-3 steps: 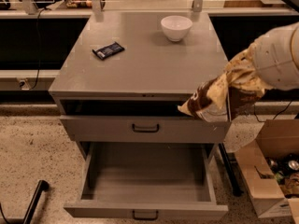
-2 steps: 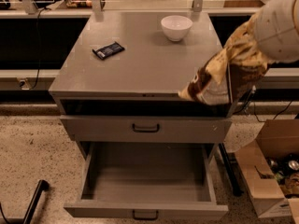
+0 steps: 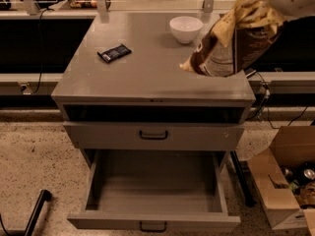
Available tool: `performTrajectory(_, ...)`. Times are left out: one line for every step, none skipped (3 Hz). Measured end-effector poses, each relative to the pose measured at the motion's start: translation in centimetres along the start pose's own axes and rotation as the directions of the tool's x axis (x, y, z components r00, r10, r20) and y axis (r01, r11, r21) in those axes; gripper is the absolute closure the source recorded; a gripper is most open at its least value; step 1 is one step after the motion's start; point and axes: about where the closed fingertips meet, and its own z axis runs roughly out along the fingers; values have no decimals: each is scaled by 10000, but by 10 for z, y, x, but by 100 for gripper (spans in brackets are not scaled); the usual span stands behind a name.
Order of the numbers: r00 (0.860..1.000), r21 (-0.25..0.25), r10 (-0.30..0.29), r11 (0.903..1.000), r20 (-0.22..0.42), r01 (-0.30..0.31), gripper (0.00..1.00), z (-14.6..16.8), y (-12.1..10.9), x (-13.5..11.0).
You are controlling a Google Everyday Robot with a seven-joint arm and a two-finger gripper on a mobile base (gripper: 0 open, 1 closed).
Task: Pick brown chip bag from middle drawer and place on counter
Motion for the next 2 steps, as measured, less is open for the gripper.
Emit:
performTrajectory(9993, 506, -171, 9986, 329, 154, 82, 16, -24, -7)
performTrajectory(9967, 1113, -663, 9919, 463, 608, 58, 49, -37, -18)
